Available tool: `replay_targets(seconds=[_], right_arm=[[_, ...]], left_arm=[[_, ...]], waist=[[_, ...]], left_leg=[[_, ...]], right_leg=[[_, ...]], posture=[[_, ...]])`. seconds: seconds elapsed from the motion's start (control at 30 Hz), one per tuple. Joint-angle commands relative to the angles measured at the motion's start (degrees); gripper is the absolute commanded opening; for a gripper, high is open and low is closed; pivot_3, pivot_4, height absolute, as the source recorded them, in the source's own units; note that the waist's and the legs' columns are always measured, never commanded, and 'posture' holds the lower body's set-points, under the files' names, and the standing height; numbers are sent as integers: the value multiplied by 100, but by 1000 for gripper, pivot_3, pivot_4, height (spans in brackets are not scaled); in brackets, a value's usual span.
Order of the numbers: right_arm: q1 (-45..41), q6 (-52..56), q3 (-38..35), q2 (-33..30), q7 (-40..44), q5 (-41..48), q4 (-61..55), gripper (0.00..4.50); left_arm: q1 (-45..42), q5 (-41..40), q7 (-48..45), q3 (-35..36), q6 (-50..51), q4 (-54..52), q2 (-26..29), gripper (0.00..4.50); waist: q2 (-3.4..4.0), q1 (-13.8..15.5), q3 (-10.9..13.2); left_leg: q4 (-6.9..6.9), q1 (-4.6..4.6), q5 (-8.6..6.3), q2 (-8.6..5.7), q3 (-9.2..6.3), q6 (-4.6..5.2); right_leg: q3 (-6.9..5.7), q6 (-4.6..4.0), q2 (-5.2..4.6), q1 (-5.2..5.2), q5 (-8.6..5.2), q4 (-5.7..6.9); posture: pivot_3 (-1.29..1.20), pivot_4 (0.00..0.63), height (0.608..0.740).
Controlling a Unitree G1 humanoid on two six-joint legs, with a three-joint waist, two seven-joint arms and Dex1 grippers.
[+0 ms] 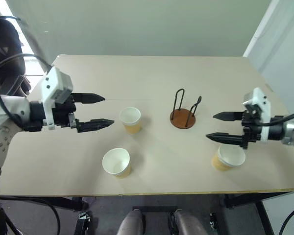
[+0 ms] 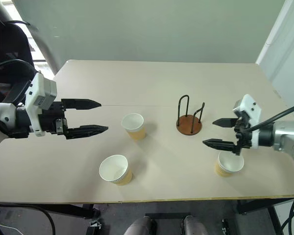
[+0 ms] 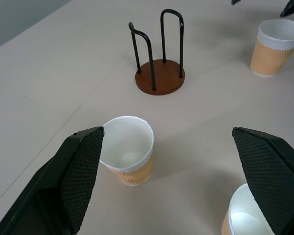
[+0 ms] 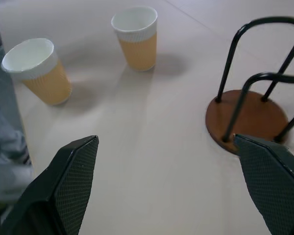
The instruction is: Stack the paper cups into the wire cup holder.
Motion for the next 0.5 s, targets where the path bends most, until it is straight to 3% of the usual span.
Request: replay_targets(seconds=[0.03,0.17,0.5], right_arm=[[-318,531,-82,376,-929,101,-259,4480],[-583,841,105,802,-1526,93,-275,4480],[-815,653,844,1189,-2352,-432,279,4480]], left_arm=[[-202,72,-120,-23,-135,63,-31,4500],[-218,116,-161,-3,-128,70,-57,4500],[239,73,15,402,-16,-227,48,4500]], waist=[[0,0,0],[0,-2,0],[-4,0,-2]], left_leg=[[1,1,2,0,0,3],[1,1,5,1,0,7],[-3,-7,2,1,0,12]], right_leg=[[2,6,0,0,4,0],[3,10,0,-3,7,3],[2,18,0,-9,10,-1]], posture=[[0,150,740],[0,150,740],[0,150,740]])
